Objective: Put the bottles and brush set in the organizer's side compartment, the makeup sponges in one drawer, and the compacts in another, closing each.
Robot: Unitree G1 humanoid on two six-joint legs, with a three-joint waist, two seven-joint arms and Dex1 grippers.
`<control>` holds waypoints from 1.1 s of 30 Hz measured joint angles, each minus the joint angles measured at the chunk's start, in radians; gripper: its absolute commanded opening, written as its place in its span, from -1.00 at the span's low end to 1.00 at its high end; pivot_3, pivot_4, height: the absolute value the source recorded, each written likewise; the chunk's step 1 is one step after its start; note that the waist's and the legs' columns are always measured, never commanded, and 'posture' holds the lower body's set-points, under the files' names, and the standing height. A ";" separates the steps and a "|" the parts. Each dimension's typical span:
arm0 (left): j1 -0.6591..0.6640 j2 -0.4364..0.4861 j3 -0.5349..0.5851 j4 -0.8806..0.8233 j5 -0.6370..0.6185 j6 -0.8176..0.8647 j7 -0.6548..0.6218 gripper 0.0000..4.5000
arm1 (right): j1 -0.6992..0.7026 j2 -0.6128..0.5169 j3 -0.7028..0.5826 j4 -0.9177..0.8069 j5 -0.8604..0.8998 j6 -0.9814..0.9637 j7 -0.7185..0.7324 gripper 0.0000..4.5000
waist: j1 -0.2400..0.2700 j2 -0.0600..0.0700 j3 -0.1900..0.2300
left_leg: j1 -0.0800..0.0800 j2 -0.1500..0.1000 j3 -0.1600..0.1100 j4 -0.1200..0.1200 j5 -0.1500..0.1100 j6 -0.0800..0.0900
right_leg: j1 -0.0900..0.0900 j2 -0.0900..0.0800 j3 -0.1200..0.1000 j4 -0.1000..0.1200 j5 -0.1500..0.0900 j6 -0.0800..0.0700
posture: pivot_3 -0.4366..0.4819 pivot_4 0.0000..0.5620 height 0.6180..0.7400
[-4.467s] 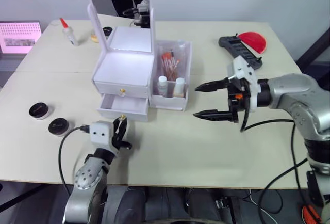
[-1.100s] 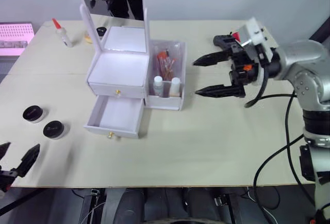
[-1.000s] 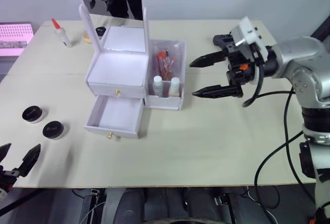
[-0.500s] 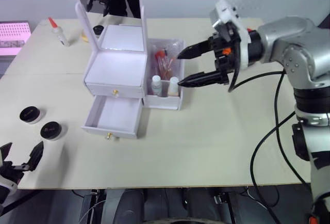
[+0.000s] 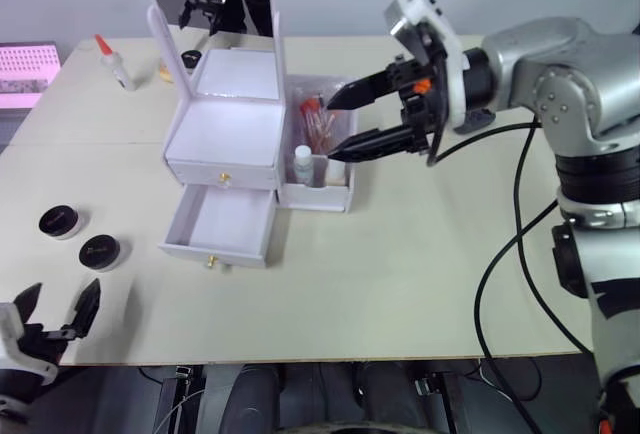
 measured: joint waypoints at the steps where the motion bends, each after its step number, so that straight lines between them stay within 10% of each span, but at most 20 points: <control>1: -0.008 0.000 -0.006 0.008 0.003 -0.003 0.002 0.98 | 0.000 0.001 -0.003 0.000 0.000 0.003 -0.006 1.00 | 0.000 0.000 0.000 | 0.000 0.000 0.000 0.000 0.000 0.000 | 0.000 0.000 0.000 0.000 0.000 0.000 | -0.05 -0.47 1.00; 33: -0.244 0.170 -0.107 0.075 -0.002 0.376 0.193 0.98 | -0.007 0.008 -0.017 -0.007 0.014 0.034 -0.105 1.00 | -0.001 0.000 0.000 | 0.001 0.000 -0.002 0.003 0.000 0.000 | -0.002 0.001 0.000 0.009 0.000 0.001 | -0.05 -0.47 1.00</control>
